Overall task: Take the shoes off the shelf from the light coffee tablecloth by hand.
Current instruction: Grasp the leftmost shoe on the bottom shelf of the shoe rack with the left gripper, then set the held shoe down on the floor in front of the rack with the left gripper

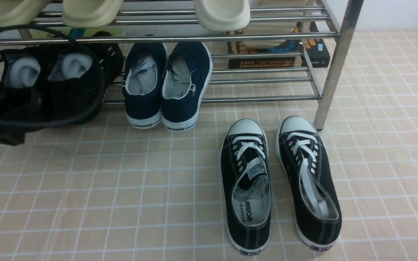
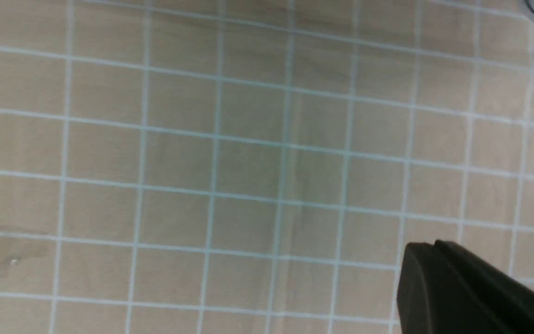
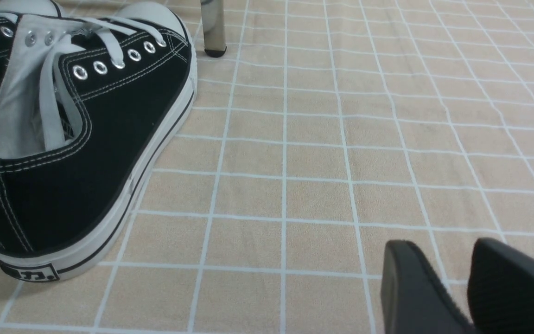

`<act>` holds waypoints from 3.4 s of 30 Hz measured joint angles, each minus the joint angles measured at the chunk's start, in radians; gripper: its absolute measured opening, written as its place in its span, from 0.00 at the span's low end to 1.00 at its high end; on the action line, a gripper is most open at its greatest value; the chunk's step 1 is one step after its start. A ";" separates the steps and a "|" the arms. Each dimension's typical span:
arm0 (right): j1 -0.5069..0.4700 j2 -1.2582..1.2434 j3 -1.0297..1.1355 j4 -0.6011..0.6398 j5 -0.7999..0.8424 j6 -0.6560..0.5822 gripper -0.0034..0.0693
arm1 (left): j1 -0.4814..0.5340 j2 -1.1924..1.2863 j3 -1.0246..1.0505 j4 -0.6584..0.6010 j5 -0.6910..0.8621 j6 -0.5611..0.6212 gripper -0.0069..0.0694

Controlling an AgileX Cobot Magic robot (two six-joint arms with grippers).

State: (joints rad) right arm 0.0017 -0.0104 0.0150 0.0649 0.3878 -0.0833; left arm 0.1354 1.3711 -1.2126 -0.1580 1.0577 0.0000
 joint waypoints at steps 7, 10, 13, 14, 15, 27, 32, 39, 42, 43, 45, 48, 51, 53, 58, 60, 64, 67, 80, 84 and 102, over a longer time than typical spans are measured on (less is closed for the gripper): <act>0.000 0.000 0.000 0.000 0.000 0.000 0.36 | 0.240 0.108 -0.094 -0.220 -0.128 -0.057 0.12; 0.000 0.000 0.000 0.000 0.000 0.000 0.36 | 0.236 0.135 -0.108 -0.269 -0.172 -0.059 0.15; 0.000 0.000 0.000 0.000 0.000 0.000 0.37 | 0.213 0.173 -0.118 -0.290 -0.244 -0.060 0.23; 0.000 0.000 0.000 0.000 0.000 0.000 0.37 | 0.211 0.176 -0.119 -0.292 -0.249 -0.062 0.25; 0.000 0.000 0.000 0.000 0.000 0.000 0.37 | 0.206 0.195 -0.119 -0.297 -0.290 -0.069 0.31; 0.000 0.000 0.000 0.000 0.000 0.000 0.37 | 0.205 0.334 -0.119 -0.375 -0.448 -0.089 0.69; 0.000 0.000 0.000 0.000 0.000 0.000 0.37 | 0.205 0.398 -0.119 -0.428 -0.476 -0.089 0.70; 0.000 0.000 0.000 0.000 0.000 0.000 0.37 | 0.206 0.429 -0.119 -0.433 -0.489 -0.089 0.51; 0.000 0.000 0.000 0.000 0.000 0.000 0.37 | 0.206 0.429 -0.124 -0.423 -0.478 -0.089 0.22; 0.000 0.000 0.000 0.000 0.000 0.000 0.38 | 0.206 0.429 -0.125 -0.421 -0.473 -0.089 0.18; 0.000 0.000 0.000 0.000 0.000 0.000 0.38 | 0.207 0.429 -0.125 -0.413 -0.454 -0.089 0.14; 0.000 0.000 0.000 0.000 0.000 0.000 0.38 | 0.208 0.403 -0.125 -0.369 -0.404 -0.093 0.13; 0.000 0.000 0.000 0.000 0.000 0.000 0.38 | 0.208 0.341 -0.125 -0.307 -0.310 -0.140 0.13; 0.000 0.000 0.000 0.000 0.000 0.000 0.38 | 0.208 0.278 -0.125 -0.262 -0.241 -0.174 0.13; 0.000 0.000 0.000 0.000 0.000 0.000 0.38 | 0.208 0.099 -0.123 -0.129 -0.087 -0.215 0.13; 0.000 0.000 0.000 0.000 0.000 0.000 0.38 | 0.208 0.039 -0.105 -0.097 -0.051 -0.223 0.13; 0.000 0.000 0.000 0.000 0.000 0.000 0.38 | 0.208 -0.075 -0.030 -0.048 -0.059 -0.275 0.13; 0.000 0.000 0.000 0.000 0.000 0.000 0.38 | 0.208 -0.131 0.004 -0.018 -0.064 -0.296 0.13; 0.000 0.000 0.000 0.000 0.000 0.000 0.38 | 0.208 -0.335 0.413 0.029 -0.256 -0.370 0.13; 0.000 0.000 0.000 0.000 0.000 0.000 0.38 | 0.208 -0.330 0.529 0.033 -0.395 -0.370 0.13; 0.000 0.000 0.000 0.000 0.000 0.000 0.38 | 0.208 -0.255 0.527 0.164 -0.416 -0.332 0.59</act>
State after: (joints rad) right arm 0.0017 -0.0104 0.0150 0.0649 0.3878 -0.0833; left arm 0.3433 1.1159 -0.6851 0.0061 0.6419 -0.3318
